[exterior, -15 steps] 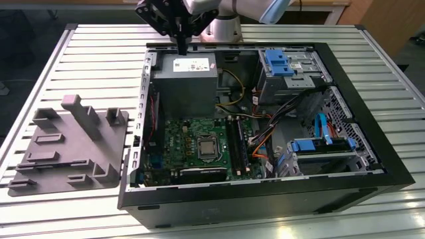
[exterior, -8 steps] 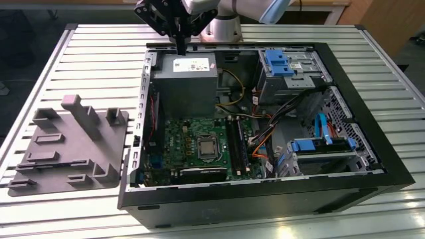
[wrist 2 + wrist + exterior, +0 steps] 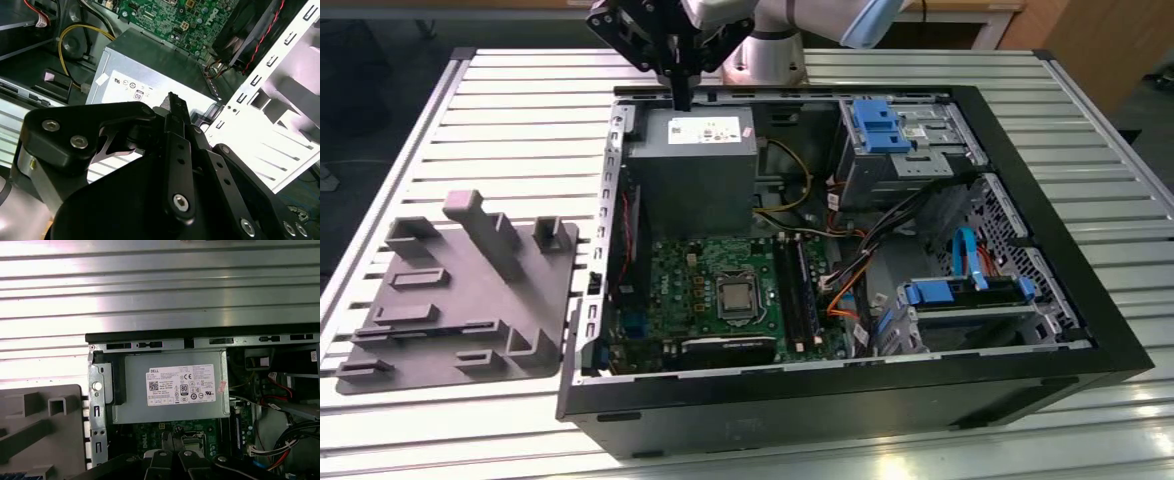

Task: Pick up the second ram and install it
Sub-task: 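Reach for the second ram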

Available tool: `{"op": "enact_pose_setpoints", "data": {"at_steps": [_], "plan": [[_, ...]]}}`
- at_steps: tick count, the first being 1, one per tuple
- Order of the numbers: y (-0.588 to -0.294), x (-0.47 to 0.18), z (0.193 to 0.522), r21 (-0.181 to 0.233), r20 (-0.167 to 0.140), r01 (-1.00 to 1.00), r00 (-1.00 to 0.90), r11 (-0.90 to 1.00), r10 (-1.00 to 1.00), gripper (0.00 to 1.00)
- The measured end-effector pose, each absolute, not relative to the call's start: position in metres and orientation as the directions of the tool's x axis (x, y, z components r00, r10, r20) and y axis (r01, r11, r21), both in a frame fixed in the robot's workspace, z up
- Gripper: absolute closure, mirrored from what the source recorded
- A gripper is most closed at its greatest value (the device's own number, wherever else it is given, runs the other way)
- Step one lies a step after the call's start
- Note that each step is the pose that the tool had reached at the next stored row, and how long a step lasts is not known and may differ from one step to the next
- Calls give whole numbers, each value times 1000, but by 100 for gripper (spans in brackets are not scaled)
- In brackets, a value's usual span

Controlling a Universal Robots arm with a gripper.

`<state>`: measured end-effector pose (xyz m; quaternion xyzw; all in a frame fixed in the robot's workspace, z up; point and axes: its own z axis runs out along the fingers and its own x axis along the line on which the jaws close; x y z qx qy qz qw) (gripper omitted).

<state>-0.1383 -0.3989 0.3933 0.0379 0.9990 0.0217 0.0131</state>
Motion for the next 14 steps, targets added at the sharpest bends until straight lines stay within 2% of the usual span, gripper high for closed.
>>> {"op": "enact_pose_setpoints", "data": {"at_steps": [14], "plan": [[-399,-144,393,44,-24,75,-997,996,76,89]]}}
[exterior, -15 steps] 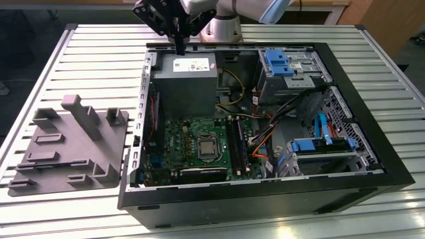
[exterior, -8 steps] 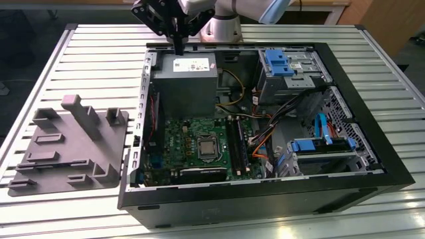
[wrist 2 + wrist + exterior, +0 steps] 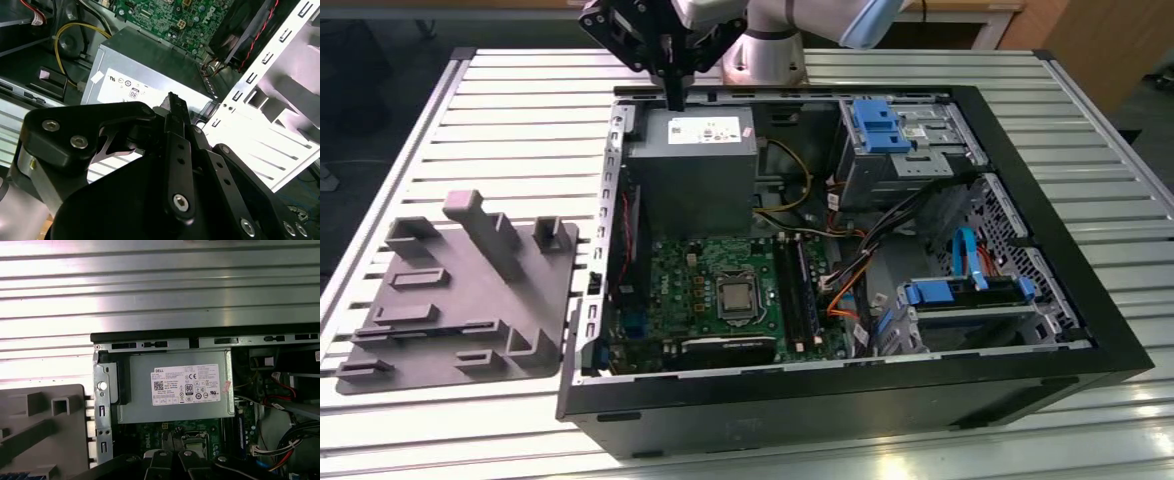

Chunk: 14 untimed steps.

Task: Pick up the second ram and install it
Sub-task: 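Reach for the second ram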

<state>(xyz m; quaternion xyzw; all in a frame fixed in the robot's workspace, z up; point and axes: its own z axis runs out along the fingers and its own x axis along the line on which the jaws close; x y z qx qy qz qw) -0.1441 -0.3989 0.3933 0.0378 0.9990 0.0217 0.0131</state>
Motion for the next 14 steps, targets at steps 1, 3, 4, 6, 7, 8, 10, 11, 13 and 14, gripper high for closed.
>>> {"op": "enact_pose_setpoints", "data": {"at_steps": [1,3,4,6,7,8,10,11,13,14], "plan": [[-399,-145,393,44,-24,75,-997,996,76,89],[-399,-146,393,44,-24,75,-997,996,76,89],[-399,-147,393,44,-24,75,-997,996,76,89],[-399,-149,393,44,-25,75,-997,996,76,89],[-399,-149,393,44,-24,75,-997,996,76,89],[-399,-150,393,44,-24,75,-997,996,76,89],[-399,-152,393,44,-24,75,-997,996,76,89],[-399,-152,393,44,-24,75,-997,996,76,89],[-399,-154,393,44,-24,75,-997,996,76,89],[-399,-154,393,44,-24,75,-997,996,76,89]]}}
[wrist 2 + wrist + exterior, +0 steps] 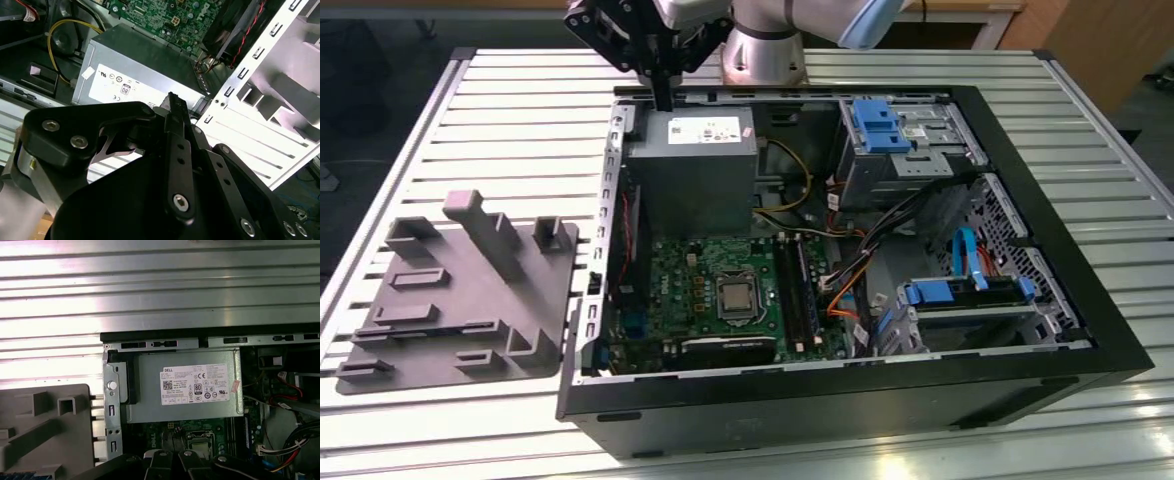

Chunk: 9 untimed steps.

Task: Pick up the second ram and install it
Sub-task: 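Reach for the second ram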

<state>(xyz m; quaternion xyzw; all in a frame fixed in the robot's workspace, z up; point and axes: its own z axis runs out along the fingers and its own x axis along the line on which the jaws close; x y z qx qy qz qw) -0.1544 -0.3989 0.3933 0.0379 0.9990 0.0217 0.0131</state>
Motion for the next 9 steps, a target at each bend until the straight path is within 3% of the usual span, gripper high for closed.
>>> {"op": "enact_pose_setpoints", "data": {"at_steps": [9], "plan": [[-399,-158,393,44,-24,75,-997,996,76,89]]}}
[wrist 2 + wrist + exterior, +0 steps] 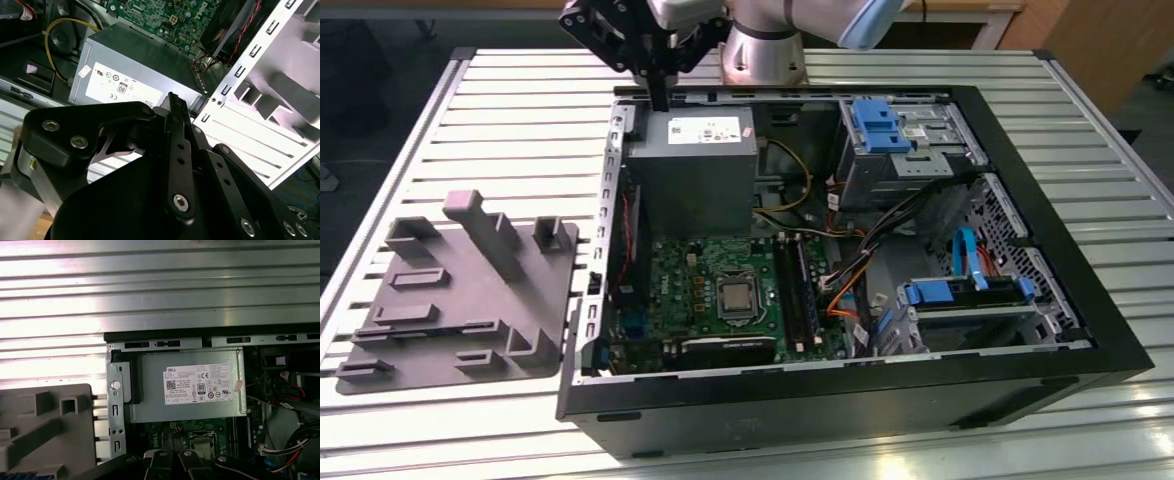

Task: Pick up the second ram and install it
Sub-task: 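Reach for the second ram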

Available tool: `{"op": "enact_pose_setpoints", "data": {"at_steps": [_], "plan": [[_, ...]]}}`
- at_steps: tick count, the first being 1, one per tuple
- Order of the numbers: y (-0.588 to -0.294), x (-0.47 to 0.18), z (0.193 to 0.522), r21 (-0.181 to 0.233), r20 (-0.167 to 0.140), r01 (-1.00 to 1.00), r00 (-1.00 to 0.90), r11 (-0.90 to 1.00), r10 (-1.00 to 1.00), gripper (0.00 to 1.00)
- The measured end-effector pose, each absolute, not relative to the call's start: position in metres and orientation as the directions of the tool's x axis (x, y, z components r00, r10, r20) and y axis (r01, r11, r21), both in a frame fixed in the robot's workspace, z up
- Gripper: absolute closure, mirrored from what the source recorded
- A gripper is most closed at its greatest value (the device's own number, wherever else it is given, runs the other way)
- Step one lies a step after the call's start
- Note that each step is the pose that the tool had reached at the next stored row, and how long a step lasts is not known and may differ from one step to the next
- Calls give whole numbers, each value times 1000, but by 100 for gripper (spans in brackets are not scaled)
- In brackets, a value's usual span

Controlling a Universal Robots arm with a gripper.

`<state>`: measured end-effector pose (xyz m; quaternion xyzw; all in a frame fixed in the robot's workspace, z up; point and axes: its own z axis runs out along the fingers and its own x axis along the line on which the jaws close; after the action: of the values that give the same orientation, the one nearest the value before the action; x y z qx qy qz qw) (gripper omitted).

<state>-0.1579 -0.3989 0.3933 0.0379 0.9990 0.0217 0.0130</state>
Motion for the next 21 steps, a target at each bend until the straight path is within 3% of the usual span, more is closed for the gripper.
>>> {"op": "enact_pose_setpoints", "data": {"at_steps": [21], "plan": [[-399,-172,393,44,-24,75,-997,996,76,89]]}}
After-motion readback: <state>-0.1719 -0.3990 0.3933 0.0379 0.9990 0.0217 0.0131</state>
